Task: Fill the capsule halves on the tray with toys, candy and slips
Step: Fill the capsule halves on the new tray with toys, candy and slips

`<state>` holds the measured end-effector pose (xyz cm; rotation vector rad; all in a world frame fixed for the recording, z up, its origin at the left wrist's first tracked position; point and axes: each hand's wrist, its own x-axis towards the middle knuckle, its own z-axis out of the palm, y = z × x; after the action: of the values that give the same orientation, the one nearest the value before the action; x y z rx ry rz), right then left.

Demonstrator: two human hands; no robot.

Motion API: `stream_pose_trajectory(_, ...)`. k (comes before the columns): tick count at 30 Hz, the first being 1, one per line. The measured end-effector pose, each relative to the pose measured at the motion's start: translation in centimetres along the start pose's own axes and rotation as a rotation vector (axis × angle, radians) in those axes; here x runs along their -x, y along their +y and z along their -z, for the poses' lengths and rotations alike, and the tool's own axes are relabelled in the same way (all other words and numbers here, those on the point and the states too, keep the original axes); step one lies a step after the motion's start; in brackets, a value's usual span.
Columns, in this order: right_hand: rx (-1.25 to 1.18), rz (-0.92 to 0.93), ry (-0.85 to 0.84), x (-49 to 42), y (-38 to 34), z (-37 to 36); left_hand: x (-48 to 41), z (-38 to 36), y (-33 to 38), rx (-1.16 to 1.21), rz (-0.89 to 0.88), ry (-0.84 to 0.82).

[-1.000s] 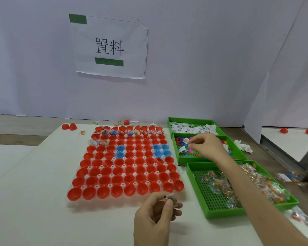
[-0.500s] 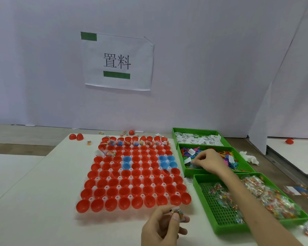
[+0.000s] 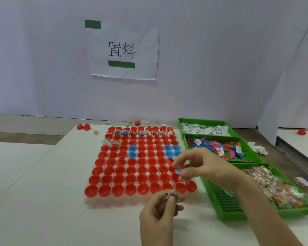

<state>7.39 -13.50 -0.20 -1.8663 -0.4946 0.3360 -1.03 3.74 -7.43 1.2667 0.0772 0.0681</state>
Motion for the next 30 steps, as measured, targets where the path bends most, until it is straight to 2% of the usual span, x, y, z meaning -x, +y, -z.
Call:
stream_pose_trajectory(3,0.088,-0.019,-0.088,0.0,-0.6,-0.8,-0.1,0.0,-0.3,0.027,-0.012,0.043)
stream_pose_trajectory(14,0.107,0.037,-0.053,0.2,-1.4,-1.6,-0.2,0.3,0.3,0.221,0.158,0.128)
stream_pose_trajectory(19,0.096,0.040,-0.132,0.1,-1.4,-2.4,-0.1,0.3,0.4,0.180,0.129,0.132)
stream_pose_trajectory(25,0.278,0.084,-0.065,-0.3,-0.8,-3.1,-0.1,0.4,0.2,0.154,0.085,0.136)
stream_pose_trajectory(30,0.293,0.119,-0.081,-0.4,-1.0,-3.6,-0.3,0.6,0.0,0.171,0.121,0.120)
